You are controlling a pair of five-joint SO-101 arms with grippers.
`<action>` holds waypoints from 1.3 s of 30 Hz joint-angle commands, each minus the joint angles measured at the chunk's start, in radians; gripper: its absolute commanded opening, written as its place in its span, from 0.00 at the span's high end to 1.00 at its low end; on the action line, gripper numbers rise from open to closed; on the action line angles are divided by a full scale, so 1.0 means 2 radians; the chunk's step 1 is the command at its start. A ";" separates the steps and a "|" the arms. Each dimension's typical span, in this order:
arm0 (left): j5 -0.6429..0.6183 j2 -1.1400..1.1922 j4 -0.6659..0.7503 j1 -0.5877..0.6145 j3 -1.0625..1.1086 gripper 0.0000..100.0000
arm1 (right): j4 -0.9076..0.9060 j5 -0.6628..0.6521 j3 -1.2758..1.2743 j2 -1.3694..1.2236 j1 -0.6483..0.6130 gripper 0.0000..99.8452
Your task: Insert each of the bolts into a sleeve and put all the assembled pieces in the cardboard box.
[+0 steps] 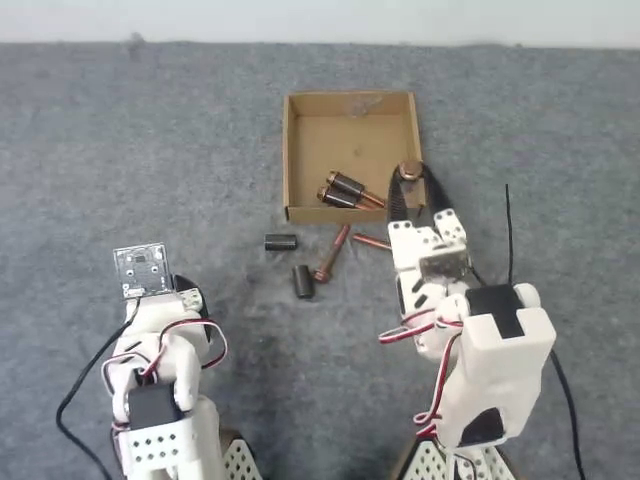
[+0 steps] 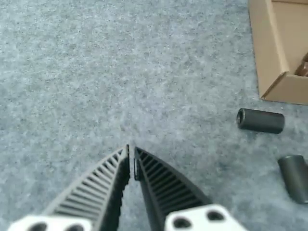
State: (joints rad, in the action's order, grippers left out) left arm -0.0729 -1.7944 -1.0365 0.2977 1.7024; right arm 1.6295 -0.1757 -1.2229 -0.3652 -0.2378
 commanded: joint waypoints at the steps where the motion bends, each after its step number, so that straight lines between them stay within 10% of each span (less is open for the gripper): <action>1: 0.006 -0.011 0.000 -0.001 -0.009 0.98 | -0.092 -0.014 0.052 0.068 -0.007 0.99; 16: 0.007 -0.011 0.000 -0.001 -0.009 0.98 | -0.759 -0.012 0.288 0.250 -0.004 0.99; 39: 0.024 -0.011 0.000 -0.002 -0.009 0.98 | -1.185 -0.073 0.783 -0.053 -0.048 0.99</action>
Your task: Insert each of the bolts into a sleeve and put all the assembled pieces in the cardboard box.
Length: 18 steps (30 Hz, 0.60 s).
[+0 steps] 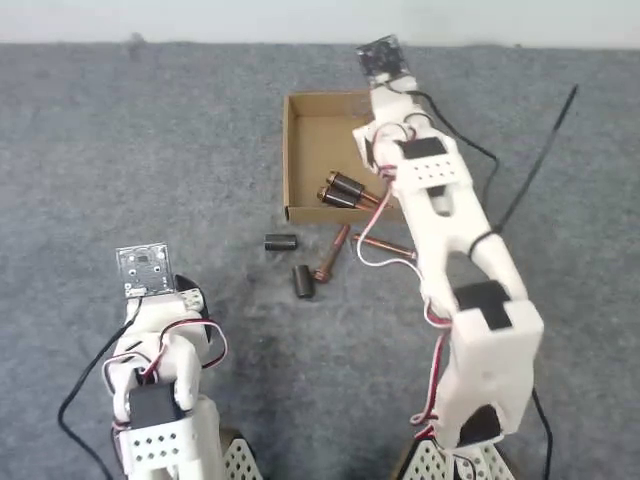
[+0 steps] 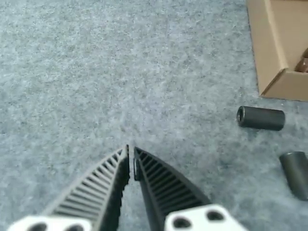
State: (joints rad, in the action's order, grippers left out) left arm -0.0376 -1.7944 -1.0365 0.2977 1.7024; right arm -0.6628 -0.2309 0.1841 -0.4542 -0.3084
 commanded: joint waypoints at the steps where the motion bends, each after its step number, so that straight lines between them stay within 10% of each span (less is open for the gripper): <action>1: 0.006 -0.011 0.000 -0.002 -0.009 0.98 | -0.056 -0.068 0.097 -0.023 -0.015 0.99; 13: 0.017 -0.011 0.001 -0.002 -0.009 0.98 | -0.204 -0.140 0.266 -0.146 -0.023 0.99; 18: 0.017 -0.011 0.009 -0.002 -0.009 0.98 | -0.251 -0.140 0.309 -0.175 -0.023 0.84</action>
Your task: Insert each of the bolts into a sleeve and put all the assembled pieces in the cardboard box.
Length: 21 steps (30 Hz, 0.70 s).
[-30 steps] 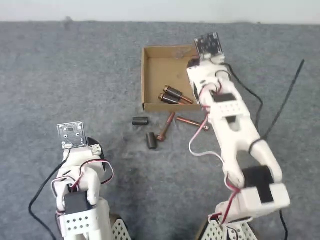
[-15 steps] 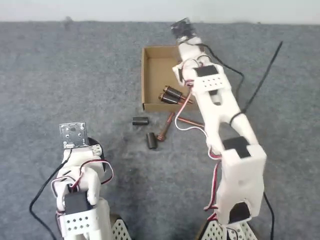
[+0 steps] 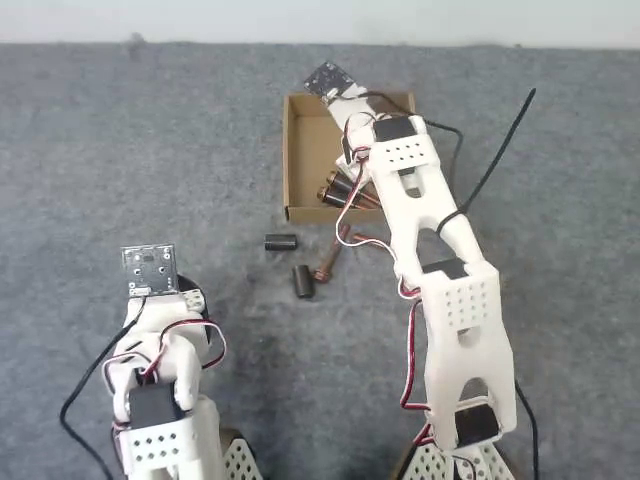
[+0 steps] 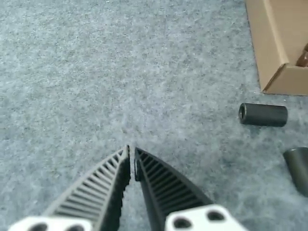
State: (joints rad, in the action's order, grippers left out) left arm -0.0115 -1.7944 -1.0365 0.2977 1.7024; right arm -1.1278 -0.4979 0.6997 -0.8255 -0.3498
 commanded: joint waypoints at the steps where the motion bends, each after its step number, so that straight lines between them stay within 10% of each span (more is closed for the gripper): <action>1: 0.004 -0.011 0.009 -0.002 -0.009 0.98 | -0.023 -0.007 0.058 0.009 -0.003 0.82; 21: 0.004 -0.011 0.011 -0.002 -0.009 0.98 | -0.312 -0.002 0.145 0.114 -0.065 0.99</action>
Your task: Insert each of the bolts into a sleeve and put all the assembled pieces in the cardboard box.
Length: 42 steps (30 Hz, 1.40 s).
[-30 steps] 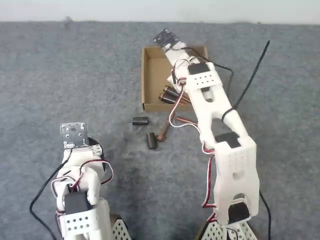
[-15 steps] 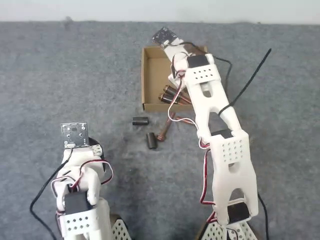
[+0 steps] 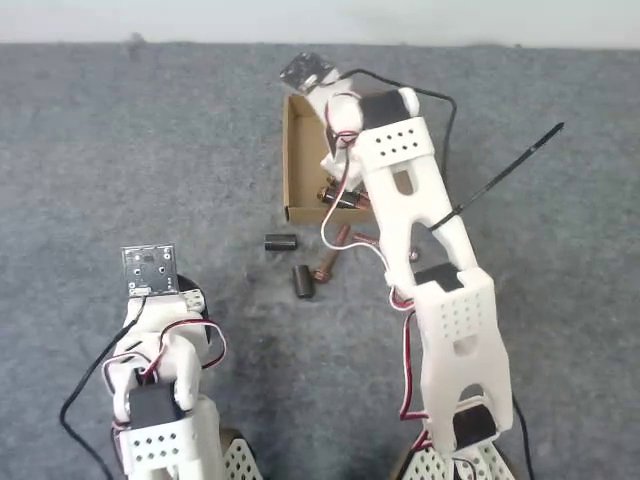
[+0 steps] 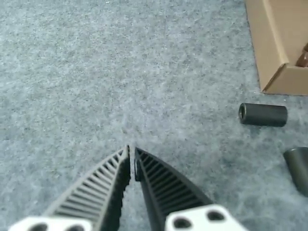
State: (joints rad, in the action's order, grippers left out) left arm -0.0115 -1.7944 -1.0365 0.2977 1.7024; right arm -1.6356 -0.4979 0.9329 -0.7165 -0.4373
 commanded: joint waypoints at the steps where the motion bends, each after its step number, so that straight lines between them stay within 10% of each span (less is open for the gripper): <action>1: 0.004 -0.011 0.011 -0.002 -0.009 0.98 | -0.074 -0.002 0.027 0.065 -0.026 0.99; 19: 0.004 -0.011 0.010 -0.002 -0.009 0.98 | -0.079 0.075 -0.248 0.267 -0.093 0.99; 30: 0.004 -0.011 0.010 -0.002 -0.009 0.98 | -0.048 0.288 -0.311 0.290 -0.142 0.99; 42: 0.004 -0.011 0.010 -0.002 -0.009 0.98 | 0.096 0.354 -0.441 0.290 -0.153 0.99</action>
State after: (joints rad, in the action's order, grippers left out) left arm -0.0115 -1.7944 -1.0365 0.2977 1.7024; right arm -1.5267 0.1849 0.0890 -0.2087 -0.7304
